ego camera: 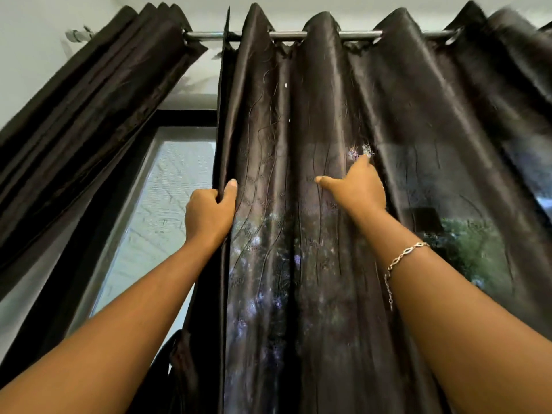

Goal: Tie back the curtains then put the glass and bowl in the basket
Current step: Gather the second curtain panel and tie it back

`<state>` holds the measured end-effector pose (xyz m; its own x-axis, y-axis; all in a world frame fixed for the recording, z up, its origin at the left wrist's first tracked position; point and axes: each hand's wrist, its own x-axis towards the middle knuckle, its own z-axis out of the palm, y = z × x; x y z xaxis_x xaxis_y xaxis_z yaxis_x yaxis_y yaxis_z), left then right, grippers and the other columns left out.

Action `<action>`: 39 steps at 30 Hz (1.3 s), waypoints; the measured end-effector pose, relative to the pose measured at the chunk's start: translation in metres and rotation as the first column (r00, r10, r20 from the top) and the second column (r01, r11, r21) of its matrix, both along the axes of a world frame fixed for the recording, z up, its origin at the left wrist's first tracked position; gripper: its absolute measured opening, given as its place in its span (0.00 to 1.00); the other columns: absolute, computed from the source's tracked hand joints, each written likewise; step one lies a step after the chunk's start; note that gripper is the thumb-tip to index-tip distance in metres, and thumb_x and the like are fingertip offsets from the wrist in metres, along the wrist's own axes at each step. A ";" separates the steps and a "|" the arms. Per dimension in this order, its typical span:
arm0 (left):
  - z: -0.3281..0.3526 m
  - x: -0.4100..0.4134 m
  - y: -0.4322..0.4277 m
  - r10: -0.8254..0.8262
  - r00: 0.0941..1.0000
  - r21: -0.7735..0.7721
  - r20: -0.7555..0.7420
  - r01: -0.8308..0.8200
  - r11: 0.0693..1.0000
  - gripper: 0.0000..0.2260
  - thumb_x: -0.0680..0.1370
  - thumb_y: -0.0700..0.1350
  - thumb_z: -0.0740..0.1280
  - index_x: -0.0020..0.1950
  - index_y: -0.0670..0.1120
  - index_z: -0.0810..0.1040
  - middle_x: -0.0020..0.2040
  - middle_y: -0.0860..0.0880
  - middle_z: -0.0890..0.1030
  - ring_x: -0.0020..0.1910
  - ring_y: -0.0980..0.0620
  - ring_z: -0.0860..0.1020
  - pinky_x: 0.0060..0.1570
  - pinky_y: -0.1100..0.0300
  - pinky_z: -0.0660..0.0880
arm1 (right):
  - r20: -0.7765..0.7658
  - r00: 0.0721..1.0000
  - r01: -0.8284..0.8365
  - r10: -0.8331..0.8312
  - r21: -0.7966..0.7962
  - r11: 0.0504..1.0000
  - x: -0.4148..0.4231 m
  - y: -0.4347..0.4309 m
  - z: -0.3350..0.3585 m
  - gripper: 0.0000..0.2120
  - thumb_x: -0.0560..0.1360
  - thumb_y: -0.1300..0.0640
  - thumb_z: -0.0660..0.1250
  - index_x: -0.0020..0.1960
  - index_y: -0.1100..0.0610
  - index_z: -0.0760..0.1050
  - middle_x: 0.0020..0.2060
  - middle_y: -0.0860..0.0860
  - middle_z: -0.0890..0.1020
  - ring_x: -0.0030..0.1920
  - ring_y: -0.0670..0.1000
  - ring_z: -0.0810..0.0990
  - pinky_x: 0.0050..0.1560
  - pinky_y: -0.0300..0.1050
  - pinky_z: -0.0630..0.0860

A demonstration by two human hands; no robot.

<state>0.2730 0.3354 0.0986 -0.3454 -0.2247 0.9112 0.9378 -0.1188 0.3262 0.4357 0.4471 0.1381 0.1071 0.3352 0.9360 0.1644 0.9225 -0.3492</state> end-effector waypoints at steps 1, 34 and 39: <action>0.000 0.000 -0.001 0.009 1.000 -0.001 0.002 -0.009 1.000 0.24 0.80 0.50 0.58 0.26 0.43 0.58 0.27 0.46 0.63 0.31 0.43 0.66 0.30 0.55 0.57 | 0.041 0.999 -0.014 0.016 -0.053 0.998 0.000 0.004 -0.001 0.43 0.69 0.43 0.71 0.72 0.64 0.54 0.69 0.61 0.65 0.70 0.60 0.64 0.67 0.55 0.65; 0.006 -0.063 -0.098 0.242 0.954 -0.175 -0.176 -0.272 0.946 0.16 0.78 0.40 0.58 0.65 0.46 0.74 0.61 0.39 0.77 0.58 0.38 0.74 0.48 0.53 0.68 | 0.347 0.907 -0.322 0.238 0.209 0.923 -0.161 -0.163 0.009 0.07 0.74 0.66 0.57 0.46 0.60 0.74 0.55 0.62 0.77 0.58 0.63 0.75 0.48 0.48 0.69; -0.004 -0.051 -0.087 0.114 0.984 -0.252 -0.133 -0.145 0.957 0.27 0.69 0.56 0.53 0.64 0.50 0.75 0.59 0.41 0.78 0.58 0.39 0.75 0.50 0.53 0.70 | 0.316 0.880 -0.419 0.354 0.167 0.892 -0.160 -0.142 0.003 0.07 0.74 0.65 0.59 0.48 0.63 0.75 0.51 0.62 0.79 0.54 0.60 0.76 0.46 0.44 0.68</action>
